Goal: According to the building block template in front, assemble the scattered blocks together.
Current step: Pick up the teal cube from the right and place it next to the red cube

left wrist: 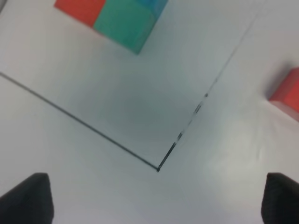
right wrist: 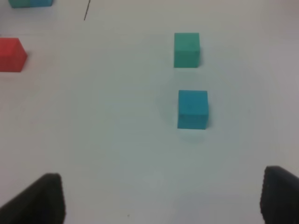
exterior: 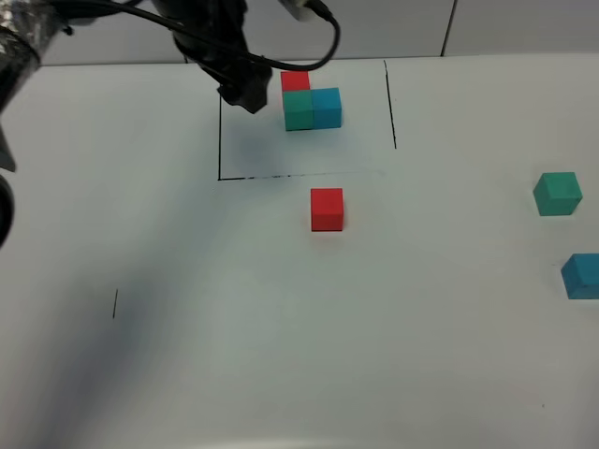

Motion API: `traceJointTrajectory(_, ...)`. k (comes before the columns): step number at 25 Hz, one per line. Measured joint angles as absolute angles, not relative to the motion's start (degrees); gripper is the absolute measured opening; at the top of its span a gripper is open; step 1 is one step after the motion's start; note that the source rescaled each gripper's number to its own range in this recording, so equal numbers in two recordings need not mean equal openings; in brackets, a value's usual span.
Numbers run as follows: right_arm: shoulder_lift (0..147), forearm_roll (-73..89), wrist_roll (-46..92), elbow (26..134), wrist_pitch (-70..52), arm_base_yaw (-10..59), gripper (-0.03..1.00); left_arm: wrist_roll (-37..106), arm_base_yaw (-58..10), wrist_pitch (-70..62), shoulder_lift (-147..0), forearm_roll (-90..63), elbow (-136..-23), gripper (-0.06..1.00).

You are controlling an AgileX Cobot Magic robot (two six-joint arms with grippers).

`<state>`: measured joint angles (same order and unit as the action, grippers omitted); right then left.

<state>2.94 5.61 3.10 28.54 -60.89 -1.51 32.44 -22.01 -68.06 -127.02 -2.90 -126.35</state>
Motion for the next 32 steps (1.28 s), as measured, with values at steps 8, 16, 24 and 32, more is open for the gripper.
traceJointTrajectory(8,2.9,5.6,3.1,28.5,-60.9,-1.5,0.81,27.6,-12.0,-57.5,-110.8,-2.8,-105.5,0.99)
traceJointTrajectory(16,2.9,5.6,3.1,28.5,-60.9,-1.5,0.81,18.2,-5.6,-56.8,-94.8,-1.2,-90.5,0.99)
traceJointTrajectory(24,2.9,5.6,3.1,28.5,-60.9,-1.5,0.81,10.5,-5.2,-57.3,-74.9,4.7,-77.3,0.98)
traceJointTrajectory(32,2.9,5.6,3.1,28.5,-60.9,-1.5,0.81,8.2,-5.2,-58.1,-54.7,3.3,-64.7,0.98)
